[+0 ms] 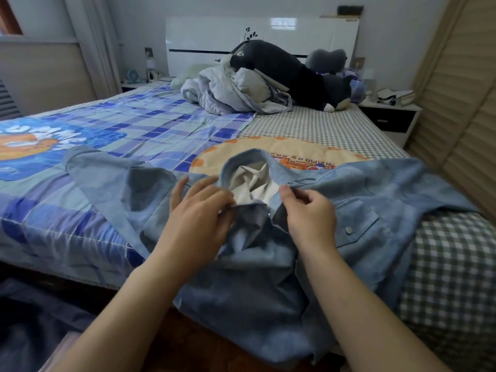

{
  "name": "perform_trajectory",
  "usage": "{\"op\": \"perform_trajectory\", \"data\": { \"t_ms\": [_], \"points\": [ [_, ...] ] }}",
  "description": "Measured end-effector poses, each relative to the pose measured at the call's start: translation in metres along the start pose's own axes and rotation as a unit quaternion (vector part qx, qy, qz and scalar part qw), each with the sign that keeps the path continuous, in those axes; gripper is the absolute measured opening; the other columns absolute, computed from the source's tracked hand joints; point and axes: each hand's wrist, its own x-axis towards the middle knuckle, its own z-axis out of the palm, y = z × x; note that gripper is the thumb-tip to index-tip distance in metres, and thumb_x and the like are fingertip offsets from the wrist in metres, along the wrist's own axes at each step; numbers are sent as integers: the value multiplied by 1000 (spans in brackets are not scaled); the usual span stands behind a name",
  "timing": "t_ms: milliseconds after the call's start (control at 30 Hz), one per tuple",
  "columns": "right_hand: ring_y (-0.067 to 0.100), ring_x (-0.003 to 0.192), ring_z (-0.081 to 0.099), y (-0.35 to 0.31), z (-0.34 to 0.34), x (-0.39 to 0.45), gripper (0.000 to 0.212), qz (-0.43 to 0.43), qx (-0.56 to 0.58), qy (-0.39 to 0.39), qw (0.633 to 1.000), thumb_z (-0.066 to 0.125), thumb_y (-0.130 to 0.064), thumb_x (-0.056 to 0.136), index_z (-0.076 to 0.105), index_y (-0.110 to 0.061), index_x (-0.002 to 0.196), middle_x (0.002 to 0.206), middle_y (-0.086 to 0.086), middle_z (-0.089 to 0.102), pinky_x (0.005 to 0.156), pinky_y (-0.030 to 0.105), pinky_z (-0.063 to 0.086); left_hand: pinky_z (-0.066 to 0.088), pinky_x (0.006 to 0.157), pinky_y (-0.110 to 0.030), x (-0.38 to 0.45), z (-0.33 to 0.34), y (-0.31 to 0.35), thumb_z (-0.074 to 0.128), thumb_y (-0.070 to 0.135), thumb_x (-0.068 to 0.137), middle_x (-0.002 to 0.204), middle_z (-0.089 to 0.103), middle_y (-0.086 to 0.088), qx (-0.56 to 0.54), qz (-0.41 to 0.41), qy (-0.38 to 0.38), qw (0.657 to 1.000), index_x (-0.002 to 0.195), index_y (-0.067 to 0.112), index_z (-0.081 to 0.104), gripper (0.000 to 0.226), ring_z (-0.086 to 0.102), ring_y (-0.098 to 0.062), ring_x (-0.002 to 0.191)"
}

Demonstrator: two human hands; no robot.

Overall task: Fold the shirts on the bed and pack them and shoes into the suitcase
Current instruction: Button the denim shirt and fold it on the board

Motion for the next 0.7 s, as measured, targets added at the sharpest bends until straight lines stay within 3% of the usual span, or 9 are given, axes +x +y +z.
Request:
{"op": "perform_trajectory", "data": {
  "t_ms": [100, 133, 200, 267, 333, 400, 467, 600, 700],
  "points": [
    [13, 85, 69, -6, 0, 13, 6, -2, 22, 46, 999, 73, -28, 87, 74, -22, 88, 81, -10, 73, 88, 38, 56, 20, 121, -43, 11, -7, 13, 51, 38, 96, 92, 67, 14, -83, 39, 68, 993, 89, 23, 66, 22, 60, -7, 105],
    [11, 85, 69, -7, -3, 14, 8, -4, 37, 71, 997, 73, -25, 88, 76, -20, 93, 81, -12, 72, 89, 37, 56, 23, 117, -40, 13, -9, 16, 52, 40, 96, 82, 63, 16, -91, 44, 64, 993, 86, 24, 66, 24, 57, -7, 94],
    [3, 81, 66, -12, -10, 10, 6, -36, 69, 115, 990, 70, -22, 91, 75, -21, 95, 80, -15, 69, 87, 32, 56, 27, 102, -35, 15, -7, 17, 50, 49, 94, 73, 57, 17, -64, 23, 16, 998, 80, 28, 64, 29, 50, -11, 87],
    [2, 82, 66, -17, -10, -6, 4, -108, 79, 124, 983, 69, -21, 92, 72, -23, 92, 84, -12, 70, 83, 28, 57, 25, 90, -34, 14, -2, 18, 50, 51, 96, 67, 53, 13, -36, -26, -41, 998, 70, 28, 54, 35, 46, -15, 84],
    [4, 87, 65, -14, -4, -25, 5, -204, 51, 108, 972, 69, -17, 92, 73, -21, 94, 91, -9, 70, 83, 26, 55, 33, 81, -37, 14, 1, 20, 58, 41, 98, 60, 51, 8, -114, -116, -69, 984, 67, 20, 54, 38, 47, -16, 74],
    [9, 90, 65, -2, 2, -37, 9, -300, 8, 98, 949, 71, -11, 89, 74, -17, 95, 94, -8, 68, 84, 26, 53, 39, 64, -37, 17, 0, 23, 64, 33, 95, 57, 50, 3, -253, -226, -87, 937, 71, 6, 60, 36, 46, -13, 60],
    [14, 92, 65, 8, 6, -41, 12, -348, -16, 80, 934, 73, -7, 87, 76, -16, 95, 95, -9, 69, 86, 27, 52, 37, 54, -30, 17, -1, 27, 68, 29, 93, 55, 47, 2, -307, -262, -103, 909, 71, 3, 61, 34, 41, -9, 51],
    [13, 93, 65, 18, 9, -37, 13, -377, -44, 47, 924, 73, -7, 87, 77, -16, 95, 97, -9, 71, 86, 29, 52, 36, 59, -32, 17, 2, 31, 66, 29, 95, 53, 48, 9, -305, -224, -126, 917, 70, 8, 60, 33, 42, -8, 53],
    [13, 94, 67, 23, 8, -36, 13, -387, -39, 24, 921, 71, -7, 88, 78, -14, 97, 99, -6, 72, 85, 32, 54, 36, 67, -38, 18, 5, 31, 58, 48, 87, 52, 47, 9, -281, -218, -145, 923, 73, 11, 56, 40, 44, -18, 60]
  ]
}}
